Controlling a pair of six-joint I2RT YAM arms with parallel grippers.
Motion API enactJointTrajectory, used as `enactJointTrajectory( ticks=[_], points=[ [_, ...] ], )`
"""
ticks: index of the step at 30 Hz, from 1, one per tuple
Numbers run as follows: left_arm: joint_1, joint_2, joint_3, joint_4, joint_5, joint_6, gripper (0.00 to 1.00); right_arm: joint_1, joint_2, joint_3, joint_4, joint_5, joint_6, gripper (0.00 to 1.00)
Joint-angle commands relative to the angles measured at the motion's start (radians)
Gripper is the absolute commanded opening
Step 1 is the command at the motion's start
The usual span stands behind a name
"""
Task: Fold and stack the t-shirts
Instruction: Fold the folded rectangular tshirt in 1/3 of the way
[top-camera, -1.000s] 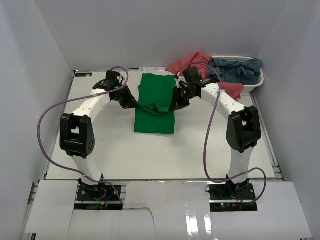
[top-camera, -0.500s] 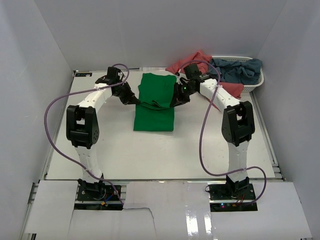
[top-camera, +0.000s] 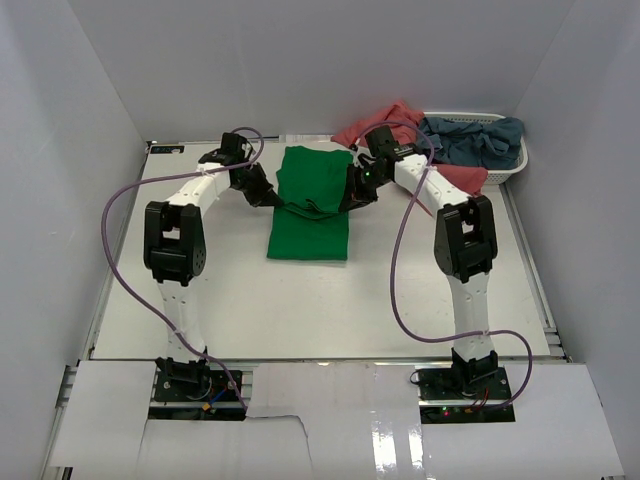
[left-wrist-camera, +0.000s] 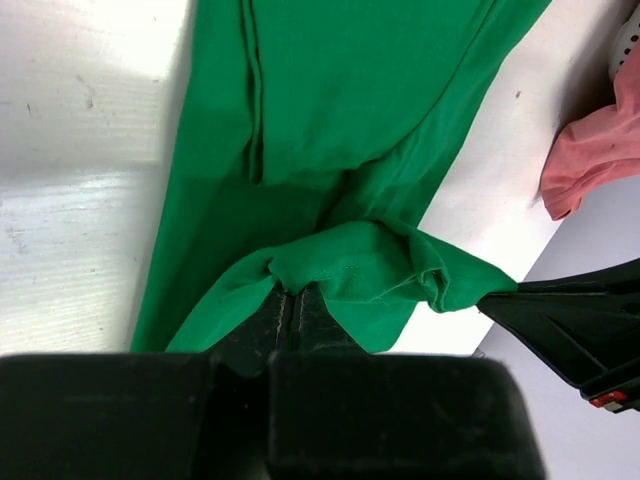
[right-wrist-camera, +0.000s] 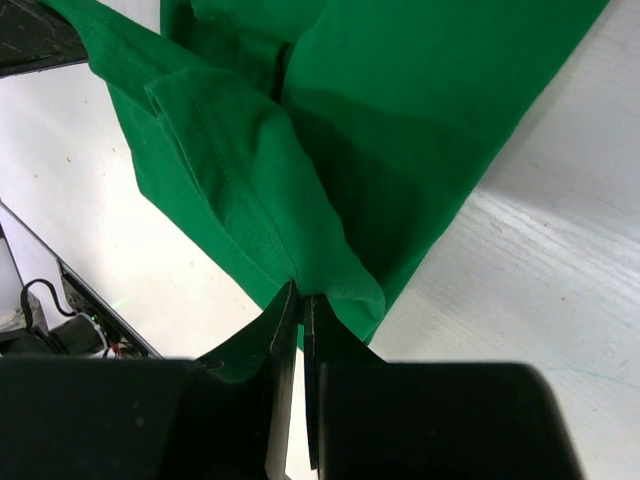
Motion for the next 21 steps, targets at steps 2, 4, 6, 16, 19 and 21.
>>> enactJointTrajectory(
  ticks=[2, 4, 6, 16, 19, 21],
  points=[
    [0.004, 0.008, 0.060, 0.006, 0.023, 0.014, 0.00, -0.011, 0.021, 0.058, 0.004, -0.014, -0.027, 0.08],
    [0.004, 0.011, 0.065, 0.006, 0.018, 0.015, 0.00, -0.015, 0.027, 0.069, 0.005, -0.011, -0.030, 0.08],
    [0.004, 0.017, 0.073, 0.006, 0.010, 0.017, 0.00, -0.019, 0.039, 0.077, 0.005, -0.011, -0.031, 0.08],
    [0.004, 0.058, 0.097, 0.006, 0.003, 0.020, 0.00, -0.033, 0.090, 0.132, 0.018, -0.023, -0.028, 0.08],
    [0.004, 0.070, 0.105, 0.006, -0.002, 0.025, 0.00, -0.033, 0.106, 0.141, 0.022, -0.031, -0.028, 0.08],
    [0.004, 0.080, 0.108, 0.006, -0.005, 0.025, 0.00, -0.034, 0.116, 0.149, 0.028, -0.036, -0.027, 0.08]
  ],
)
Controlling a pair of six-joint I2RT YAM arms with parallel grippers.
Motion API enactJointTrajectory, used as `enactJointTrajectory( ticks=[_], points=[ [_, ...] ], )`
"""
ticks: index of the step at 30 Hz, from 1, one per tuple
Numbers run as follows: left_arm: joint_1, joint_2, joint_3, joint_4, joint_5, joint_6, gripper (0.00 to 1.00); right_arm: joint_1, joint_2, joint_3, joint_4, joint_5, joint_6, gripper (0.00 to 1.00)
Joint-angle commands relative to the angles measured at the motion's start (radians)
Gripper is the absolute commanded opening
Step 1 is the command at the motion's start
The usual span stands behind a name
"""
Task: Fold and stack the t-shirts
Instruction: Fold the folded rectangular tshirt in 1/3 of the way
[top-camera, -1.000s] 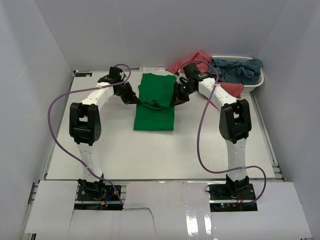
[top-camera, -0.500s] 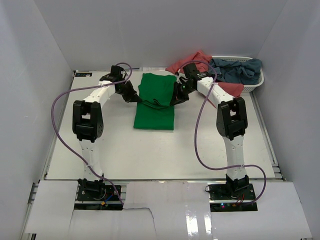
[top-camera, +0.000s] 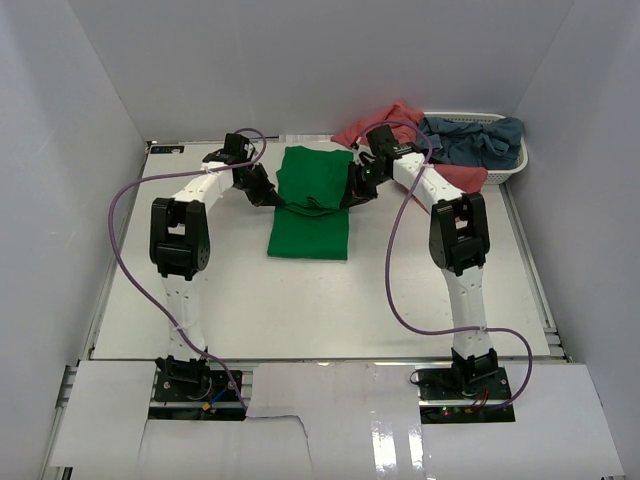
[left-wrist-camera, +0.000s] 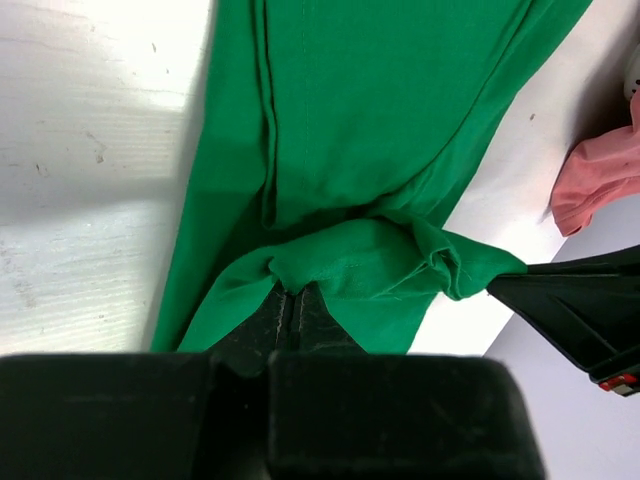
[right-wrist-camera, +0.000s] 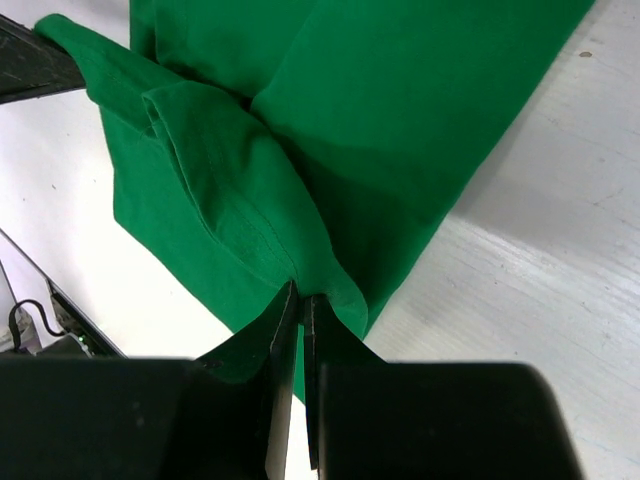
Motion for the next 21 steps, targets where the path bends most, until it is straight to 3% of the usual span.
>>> enactJointTrajectory(
  ticks=[1, 15, 19, 21],
  points=[
    [0.004, 0.002, 0.044, 0.005, -0.004, 0.017, 0.00, -0.007, 0.020, 0.053, 0.018, -0.025, -0.010, 0.08],
    [0.002, 0.045, 0.044, 0.022, 0.021, 0.015, 0.00, -0.016, 0.064, 0.045, 0.067, -0.018, 0.012, 0.09],
    [0.004, 0.046, 0.030, 0.037, 0.019, 0.002, 0.04, -0.022, 0.066, 0.042, 0.087, -0.015, 0.018, 0.18],
    [0.004, 0.040, 0.023, 0.050, 0.022, -0.003, 0.07, -0.022, 0.060, 0.040, 0.098, -0.009, 0.024, 0.28]
  ],
)
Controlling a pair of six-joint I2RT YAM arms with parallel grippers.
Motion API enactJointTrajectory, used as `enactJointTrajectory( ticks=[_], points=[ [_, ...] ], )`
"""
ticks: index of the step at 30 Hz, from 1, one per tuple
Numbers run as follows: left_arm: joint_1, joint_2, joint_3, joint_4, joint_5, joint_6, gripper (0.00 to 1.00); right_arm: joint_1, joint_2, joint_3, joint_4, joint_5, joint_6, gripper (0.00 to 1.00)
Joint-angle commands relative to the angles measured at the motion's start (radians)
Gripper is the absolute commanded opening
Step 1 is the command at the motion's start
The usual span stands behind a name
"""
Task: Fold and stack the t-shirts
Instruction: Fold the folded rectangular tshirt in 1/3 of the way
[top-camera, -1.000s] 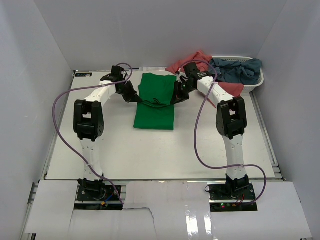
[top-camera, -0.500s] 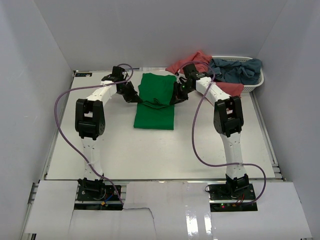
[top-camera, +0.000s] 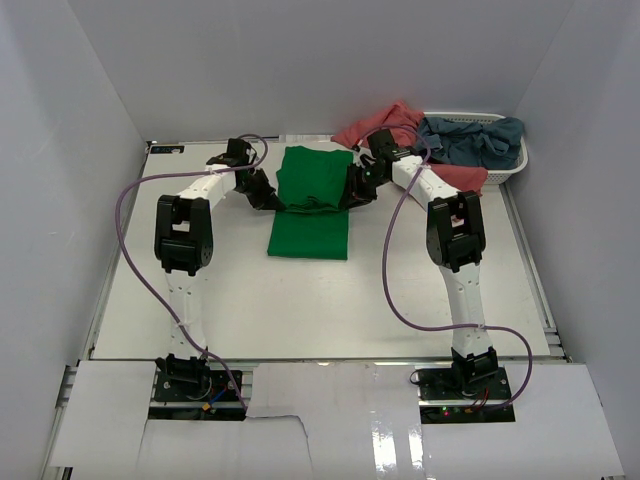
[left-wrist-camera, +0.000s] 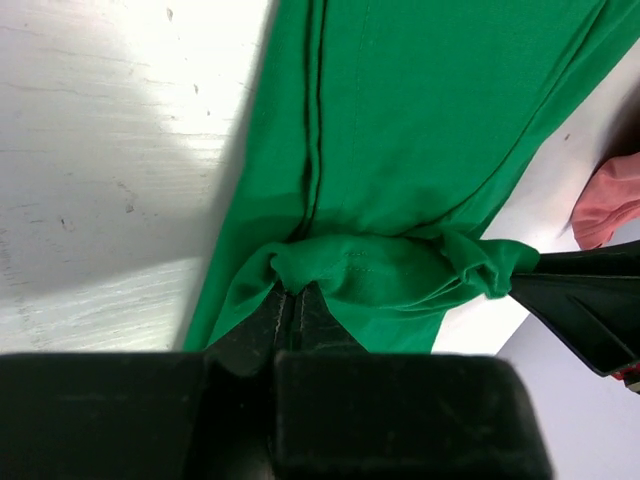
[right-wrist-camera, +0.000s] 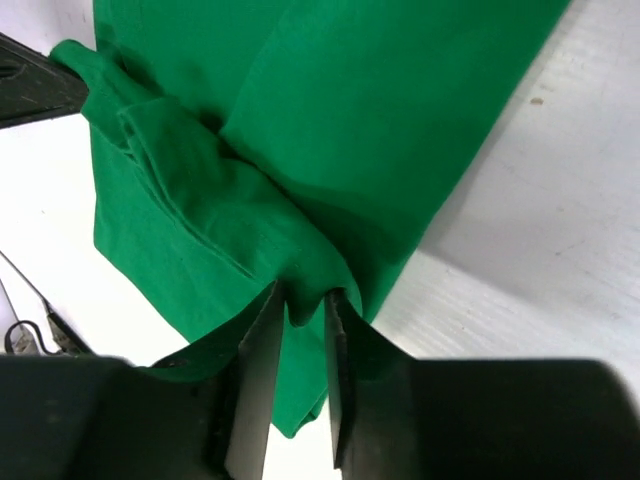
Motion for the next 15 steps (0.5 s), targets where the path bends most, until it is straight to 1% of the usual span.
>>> enactJointTrajectory(
  ticks=[1, 3, 5, 6, 8, 9, 10, 13, 15],
  points=[
    [0.003, -0.039, -0.005, 0.042, 0.018, -0.015, 0.09, -0.006, -0.009, 0.027, 0.051, 0.001, 0.009, 0.30],
    [0.003, -0.067, -0.017, 0.073, -0.002, -0.027, 0.27, -0.007, -0.016, 0.034, 0.062, 0.020, 0.012, 0.34],
    [0.003, -0.084, -0.011, 0.084, -0.008, -0.041, 0.34, -0.009, -0.029, 0.038, 0.071, 0.027, 0.012, 0.34],
    [0.003, -0.085, 0.013, 0.084, -0.008, -0.044, 0.44, -0.011, -0.032, 0.041, 0.080, 0.032, 0.012, 0.36],
    [0.003, -0.085, 0.040, 0.086, -0.004, -0.050, 0.48, -0.011, -0.039, 0.044, 0.091, 0.035, 0.012, 0.37],
    [0.003, -0.090, 0.050, 0.084, -0.005, -0.055, 0.54, -0.011, -0.049, 0.044, 0.103, 0.035, 0.012, 0.38],
    [0.004, -0.093, 0.072, 0.085, -0.005, -0.059, 0.56, -0.012, -0.053, 0.043, 0.111, 0.035, 0.014, 0.39],
    [0.006, -0.122, 0.087, 0.108, -0.015, -0.072, 0.59, -0.012, -0.094, 0.020, 0.155, 0.035, 0.012, 0.41],
    [0.006, -0.153, 0.067, 0.159, -0.016, -0.078, 0.59, -0.012, -0.124, -0.027, 0.186, 0.043, 0.009, 0.43]
  ],
)
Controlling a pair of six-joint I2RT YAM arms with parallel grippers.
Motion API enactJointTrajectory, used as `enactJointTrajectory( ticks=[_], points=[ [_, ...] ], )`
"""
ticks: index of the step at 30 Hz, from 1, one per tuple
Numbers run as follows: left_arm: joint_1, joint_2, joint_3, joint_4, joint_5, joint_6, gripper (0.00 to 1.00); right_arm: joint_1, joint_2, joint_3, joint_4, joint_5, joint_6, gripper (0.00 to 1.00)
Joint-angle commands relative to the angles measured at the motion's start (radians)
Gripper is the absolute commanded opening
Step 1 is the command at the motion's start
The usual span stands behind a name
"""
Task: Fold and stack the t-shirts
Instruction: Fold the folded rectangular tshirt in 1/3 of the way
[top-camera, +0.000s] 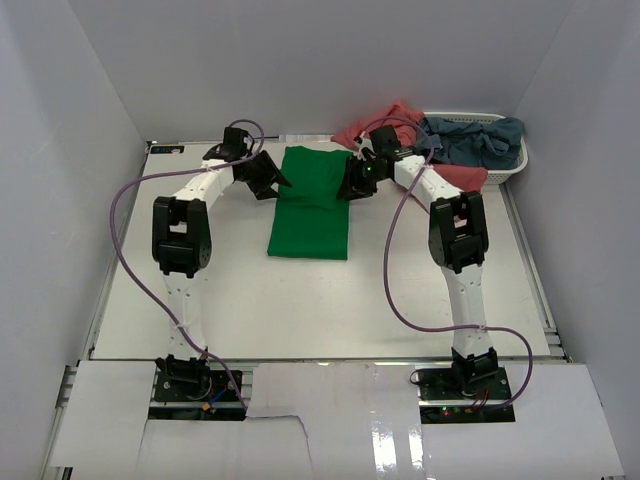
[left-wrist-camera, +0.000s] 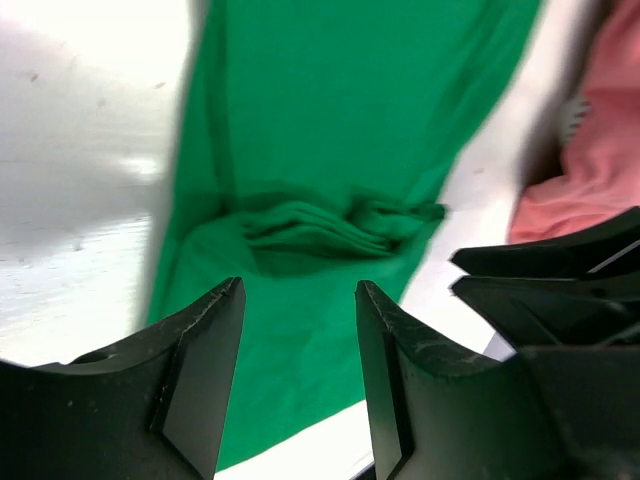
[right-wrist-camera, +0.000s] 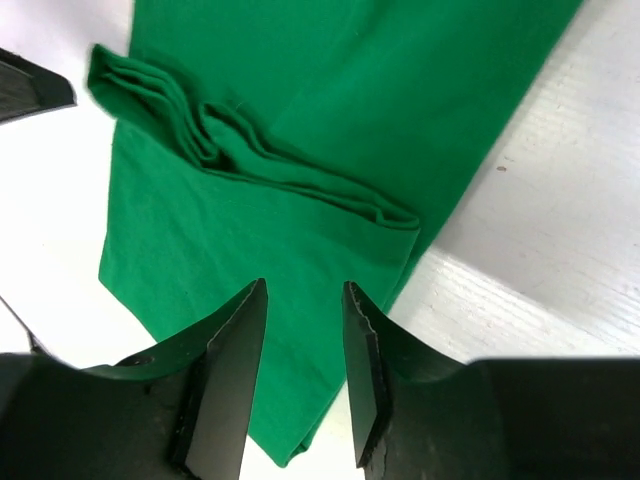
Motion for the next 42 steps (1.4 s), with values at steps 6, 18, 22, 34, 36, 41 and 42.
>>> enactJointTrajectory(
  ticks=[6, 18, 22, 34, 36, 41, 42],
  points=[
    [0.004, -0.325, -0.196, 0.202, -0.001, 0.007, 0.59, -0.006, -0.265, -0.266, 0.292, -0.019, 0.036, 0.47],
    [-0.014, -0.427, -0.638, 0.481, 0.323, 0.096, 0.21, 0.024, -0.253, -0.485, 0.423, -0.207, 0.128, 0.08],
    [-0.017, -0.399, -0.694, 0.512, 0.347, 0.115, 0.00, 0.035, -0.238, -0.499, 0.470, -0.247, 0.155, 0.08],
    [-0.060, -0.340, -0.675, 0.535, 0.366, 0.141, 0.00, 0.087, -0.098, -0.357, 0.490, -0.332, 0.213, 0.08],
    [-0.063, -0.332, -0.691, 0.545, 0.361, 0.144, 0.00, 0.092, -0.072, -0.350, 0.521, -0.333, 0.223, 0.08],
    [-0.066, -0.300, -0.711, 0.531, 0.331, 0.138, 0.00, 0.095, -0.009, -0.304, 0.509, -0.312, 0.217, 0.08],
    [-0.068, -0.288, -0.712, 0.520, 0.308, 0.136, 0.00, 0.095, -0.002, -0.298, 0.484, -0.306, 0.212, 0.08]
  ],
)
